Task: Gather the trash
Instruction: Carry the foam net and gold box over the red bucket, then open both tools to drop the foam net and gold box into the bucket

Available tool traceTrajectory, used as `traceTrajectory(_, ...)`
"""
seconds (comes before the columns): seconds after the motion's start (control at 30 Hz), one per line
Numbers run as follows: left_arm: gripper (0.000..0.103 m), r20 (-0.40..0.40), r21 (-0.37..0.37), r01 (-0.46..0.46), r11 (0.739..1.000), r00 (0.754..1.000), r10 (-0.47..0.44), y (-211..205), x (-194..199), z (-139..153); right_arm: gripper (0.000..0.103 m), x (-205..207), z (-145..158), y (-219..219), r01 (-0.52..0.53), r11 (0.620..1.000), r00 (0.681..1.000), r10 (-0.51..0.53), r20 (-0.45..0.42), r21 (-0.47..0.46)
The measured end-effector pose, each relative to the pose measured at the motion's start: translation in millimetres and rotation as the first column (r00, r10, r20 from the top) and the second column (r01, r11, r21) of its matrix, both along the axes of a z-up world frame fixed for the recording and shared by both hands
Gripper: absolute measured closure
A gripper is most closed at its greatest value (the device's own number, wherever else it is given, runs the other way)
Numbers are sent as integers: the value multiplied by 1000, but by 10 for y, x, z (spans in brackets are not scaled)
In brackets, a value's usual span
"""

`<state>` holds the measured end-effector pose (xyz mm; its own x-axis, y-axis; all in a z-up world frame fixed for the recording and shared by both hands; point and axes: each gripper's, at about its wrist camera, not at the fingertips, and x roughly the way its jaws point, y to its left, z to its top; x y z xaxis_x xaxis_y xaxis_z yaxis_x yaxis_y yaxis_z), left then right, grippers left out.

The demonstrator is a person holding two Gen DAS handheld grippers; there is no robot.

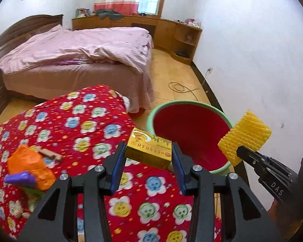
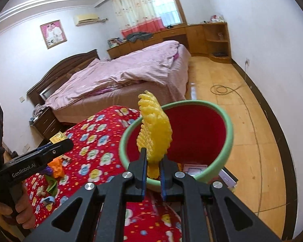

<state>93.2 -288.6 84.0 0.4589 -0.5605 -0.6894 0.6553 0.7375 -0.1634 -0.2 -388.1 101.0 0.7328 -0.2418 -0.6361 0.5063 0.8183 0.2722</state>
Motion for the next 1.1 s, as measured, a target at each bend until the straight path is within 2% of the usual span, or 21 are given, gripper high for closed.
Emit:
traceTrajectory(0.37,58,-46,54,83,995,996,-80,-598,81,-415,90,-30,-323,-474,68,997,996,-65,-56,42)
traceTrajectory(0.67,58,-69,90,110,990,992,-104,-830,163,-623,89,58,-498,-629,89,995,991,-84,-100,47)
traceTrajectory(0.7,56,-72,97,114,989,992,-108,-856,166,-635,89,64,-507,-635,90,995,991,-85,-103,44)
traceTrajectory(0.73,49,-70,104,115,988,992,-108,-867,165,-641,88,66,-522,-663,90,995,991,-85,-105,43)
traceTrajectory(0.8,43,-54,106,108,989,993,-103,-879,156,-629,82,75,-530,-663,88,995,991,-83,-104,45)
traceTrajectory(0.9,42,-40,101,111,989,993,-107,-879,141,-596,70,87,-521,-655,87,995,993,-83,-86,53)
traceTrajectory(1.1,42,-51,80,99,992,994,-95,-786,115,-535,63,32,-482,-619,86,994,995,-83,-57,60)
